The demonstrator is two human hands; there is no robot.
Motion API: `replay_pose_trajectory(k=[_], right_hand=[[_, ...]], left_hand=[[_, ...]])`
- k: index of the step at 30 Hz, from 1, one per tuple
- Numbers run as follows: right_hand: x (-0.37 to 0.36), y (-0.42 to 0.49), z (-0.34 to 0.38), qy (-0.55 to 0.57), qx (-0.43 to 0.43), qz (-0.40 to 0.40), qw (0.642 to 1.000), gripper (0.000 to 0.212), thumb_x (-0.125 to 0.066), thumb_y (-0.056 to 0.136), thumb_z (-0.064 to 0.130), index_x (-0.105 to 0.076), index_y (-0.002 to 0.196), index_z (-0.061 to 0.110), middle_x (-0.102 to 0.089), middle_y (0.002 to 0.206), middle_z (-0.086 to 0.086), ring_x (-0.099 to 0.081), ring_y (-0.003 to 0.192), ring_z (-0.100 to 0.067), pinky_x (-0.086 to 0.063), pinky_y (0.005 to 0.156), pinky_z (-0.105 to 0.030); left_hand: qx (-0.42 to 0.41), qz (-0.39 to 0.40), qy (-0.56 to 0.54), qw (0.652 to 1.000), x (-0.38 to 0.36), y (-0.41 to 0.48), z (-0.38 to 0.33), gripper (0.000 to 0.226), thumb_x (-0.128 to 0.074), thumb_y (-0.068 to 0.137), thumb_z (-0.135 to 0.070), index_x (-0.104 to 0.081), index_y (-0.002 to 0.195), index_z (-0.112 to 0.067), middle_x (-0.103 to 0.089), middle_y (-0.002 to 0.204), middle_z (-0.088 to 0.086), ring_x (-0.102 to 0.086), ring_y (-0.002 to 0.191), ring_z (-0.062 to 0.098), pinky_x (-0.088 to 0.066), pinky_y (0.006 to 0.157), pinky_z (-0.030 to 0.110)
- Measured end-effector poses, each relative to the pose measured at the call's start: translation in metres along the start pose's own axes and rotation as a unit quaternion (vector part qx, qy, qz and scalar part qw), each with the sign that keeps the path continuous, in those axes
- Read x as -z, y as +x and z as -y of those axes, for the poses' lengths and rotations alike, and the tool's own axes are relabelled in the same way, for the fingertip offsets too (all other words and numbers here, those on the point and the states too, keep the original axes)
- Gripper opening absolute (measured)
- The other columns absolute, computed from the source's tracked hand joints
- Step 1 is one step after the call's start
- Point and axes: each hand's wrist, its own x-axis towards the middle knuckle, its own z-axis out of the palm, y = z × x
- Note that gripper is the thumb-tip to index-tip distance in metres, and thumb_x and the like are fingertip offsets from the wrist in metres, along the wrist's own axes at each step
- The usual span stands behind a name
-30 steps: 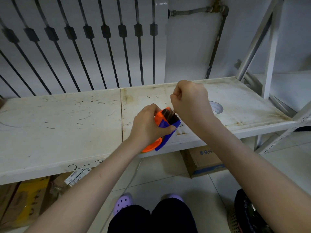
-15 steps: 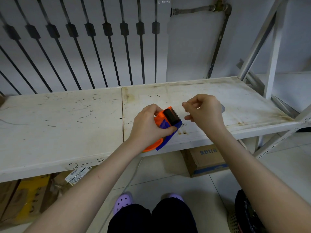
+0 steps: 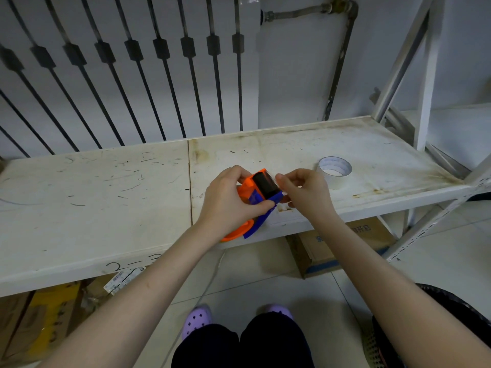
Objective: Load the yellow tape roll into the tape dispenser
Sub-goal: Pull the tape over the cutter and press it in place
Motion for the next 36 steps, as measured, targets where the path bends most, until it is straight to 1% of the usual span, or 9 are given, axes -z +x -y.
replay_pose_trajectory(k=[7, 12, 18, 24, 26, 28, 31, 34, 36], right_hand=[[-0.011, -0.001, -0.006, 0.072, -0.083, 0.051, 0.993, 0.027, -0.055, 0.092, 0.035, -0.06, 0.072, 0.018, -0.065, 0.069, -0.001, -0.064, 0.051, -0.004, -0.053, 0.048, -0.015], [-0.015, 0.004, -0.008, 0.164, -0.197, 0.104, 0.961, 0.026, -0.059, 0.088, 0.039, -0.06, 0.078, 0.015, -0.066, 0.08, -0.005, -0.066, 0.068, -0.015, -0.055, 0.064, -0.026], [-0.032, 0.008, -0.015, 0.239, -0.289, 0.11, 0.92, 0.023, -0.057, 0.09, 0.028, -0.057, 0.075, 0.011, -0.059, 0.07, -0.006, -0.055, 0.062, -0.016, -0.044, 0.056, -0.024], [-0.044, -0.01, -0.027, 0.116, -0.196, 0.132, 0.965, 0.018, -0.045, 0.097, 0.021, -0.056, 0.083, 0.02, -0.063, 0.08, -0.004, -0.061, 0.066, -0.013, -0.05, 0.056, -0.022], [-0.041, -0.013, -0.035, 0.129, -0.132, 0.111, 0.977, 0.008, -0.051, 0.092, 0.015, -0.057, 0.096, 0.016, -0.065, 0.093, -0.007, -0.064, 0.079, -0.017, -0.052, 0.063, -0.023], [-0.039, -0.018, -0.039, 0.153, -0.06, 0.137, 0.977, 0.039, -0.062, 0.078, 0.016, -0.05, 0.115, 0.015, -0.06, 0.11, -0.005, -0.061, 0.1, -0.018, -0.049, 0.072, -0.02], [-0.052, -0.033, -0.031, 0.139, 0.048, 0.204, 0.968, 0.078, -0.078, 0.061, 0.021, -0.036, 0.127, 0.022, -0.051, 0.12, 0.012, -0.053, 0.108, 0.001, -0.046, 0.08, -0.009], [-0.082, -0.04, -0.027, 0.09, 0.059, 0.174, 0.979, 0.117, -0.091, 0.048, 0.039, -0.019, 0.139, 0.032, -0.041, 0.134, 0.01, -0.044, 0.124, -0.005, -0.048, 0.099, -0.032], [-0.095, -0.039, -0.02, 0.04, 0.039, 0.12, 0.991, 0.126, -0.087, 0.042, 0.052, -0.013, 0.142, 0.035, -0.033, 0.139, 0.008, -0.037, 0.13, -0.012, -0.046, 0.102, -0.041]], left_hand=[[-0.004, -0.002, -0.007, 1.0, -0.001, 0.001, 0.001, 0.052, -0.079, 0.063, -0.045, -0.057, 0.101, -0.019, -0.062, 0.098, -0.005, -0.055, 0.092, 0.011, -0.052, 0.078, 0.027], [-0.005, 0.002, -0.01, 1.0, 0.0, 0.002, 0.004, 0.052, -0.079, 0.062, -0.046, -0.057, 0.102, -0.02, -0.06, 0.098, -0.007, -0.056, 0.093, 0.011, -0.054, 0.081, 0.032], [-0.009, 0.009, -0.019, 1.0, 0.001, 0.001, 0.002, 0.051, -0.08, 0.062, -0.044, -0.058, 0.1, -0.02, -0.059, 0.097, -0.009, -0.056, 0.093, 0.011, -0.054, 0.082, 0.034], [0.034, -0.011, -0.041, 0.999, 0.004, 0.006, 0.006, 0.049, -0.081, 0.06, -0.045, -0.057, 0.097, -0.022, -0.06, 0.093, -0.009, -0.058, 0.091, 0.013, -0.054, 0.08, 0.036], [0.071, -0.029, -0.068, 0.995, 0.005, 0.01, 0.009, 0.047, -0.081, 0.059, -0.046, -0.058, 0.093, -0.023, -0.062, 0.09, -0.008, -0.061, 0.086, 0.013, -0.055, 0.075, 0.036], [0.114, -0.056, -0.096, 0.987, 0.007, 0.016, 0.013, 0.045, -0.081, 0.059, -0.047, -0.059, 0.09, -0.021, -0.062, 0.085, -0.01, -0.063, 0.081, 0.014, -0.054, 0.07, 0.033], [0.179, -0.086, -0.124, 0.972, 0.01, 0.027, 0.016, 0.044, -0.081, 0.061, -0.047, -0.059, 0.085, -0.017, -0.058, 0.077, -0.011, -0.058, 0.075, 0.009, -0.047, 0.067, 0.026], [0.258, -0.12, -0.164, 0.944, 0.012, 0.036, 0.02, 0.042, -0.082, 0.059, -0.048, -0.053, 0.074, -0.021, -0.056, 0.072, -0.008, -0.057, 0.072, 0.012, -0.048, 0.069, 0.03], [0.304, -0.136, -0.197, 0.922, 0.015, 0.04, 0.024, 0.045, -0.082, 0.057, -0.05, -0.051, 0.073, -0.021, -0.058, 0.074, -0.006, -0.06, 0.078, 0.017, -0.049, 0.07, 0.032]])
